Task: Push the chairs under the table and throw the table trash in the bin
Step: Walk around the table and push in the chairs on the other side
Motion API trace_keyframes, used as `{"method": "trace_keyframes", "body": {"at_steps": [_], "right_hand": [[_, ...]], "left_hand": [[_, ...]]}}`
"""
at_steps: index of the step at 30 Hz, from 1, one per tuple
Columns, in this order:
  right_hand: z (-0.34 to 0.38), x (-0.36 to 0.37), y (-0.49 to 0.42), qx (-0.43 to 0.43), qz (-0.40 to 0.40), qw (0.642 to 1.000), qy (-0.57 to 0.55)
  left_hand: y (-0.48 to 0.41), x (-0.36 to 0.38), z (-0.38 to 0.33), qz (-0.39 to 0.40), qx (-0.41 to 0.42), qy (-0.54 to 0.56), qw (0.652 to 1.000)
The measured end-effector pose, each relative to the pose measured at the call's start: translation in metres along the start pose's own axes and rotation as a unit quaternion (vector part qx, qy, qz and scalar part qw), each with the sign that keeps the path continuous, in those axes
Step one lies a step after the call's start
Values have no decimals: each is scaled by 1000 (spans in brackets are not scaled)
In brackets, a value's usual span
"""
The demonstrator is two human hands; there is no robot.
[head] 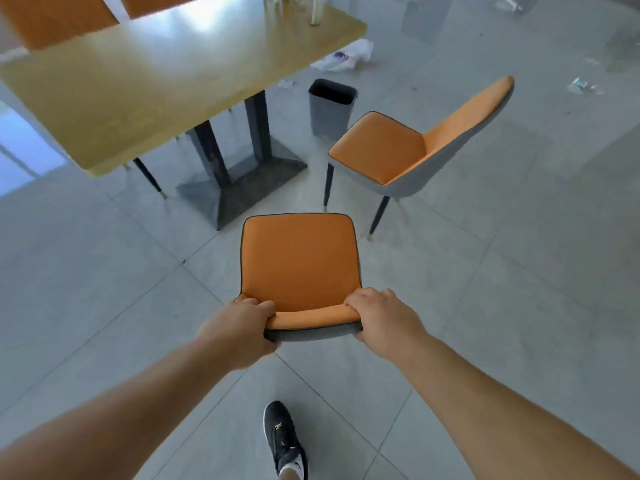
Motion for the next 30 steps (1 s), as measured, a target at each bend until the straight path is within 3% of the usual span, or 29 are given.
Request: {"method": "trace_keyframes", "body": {"at_steps": [9, 17, 30], "right_hand": [[79, -45, -103, -64, 10, 995, 78], [94, -77, -192, -81, 13, 992, 95], [112, -130, -323, -181, 33, 974, 134]], "left_hand": [[-20, -28, 88, -14, -73, 69, 995], [-67, -65, 125, -64, -85, 122, 987], [-143, -112, 160, -106, -183, 177, 961]]}}
Point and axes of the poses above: each hand's wrist, its own y-axis away from the middle knuckle, its own x-axis out of the palm, z = x × y, the point moved 9 cm from there along -y, towards the middle knuckle, and after that the axes turned 7 degrees about x, right-handed, at the moved point
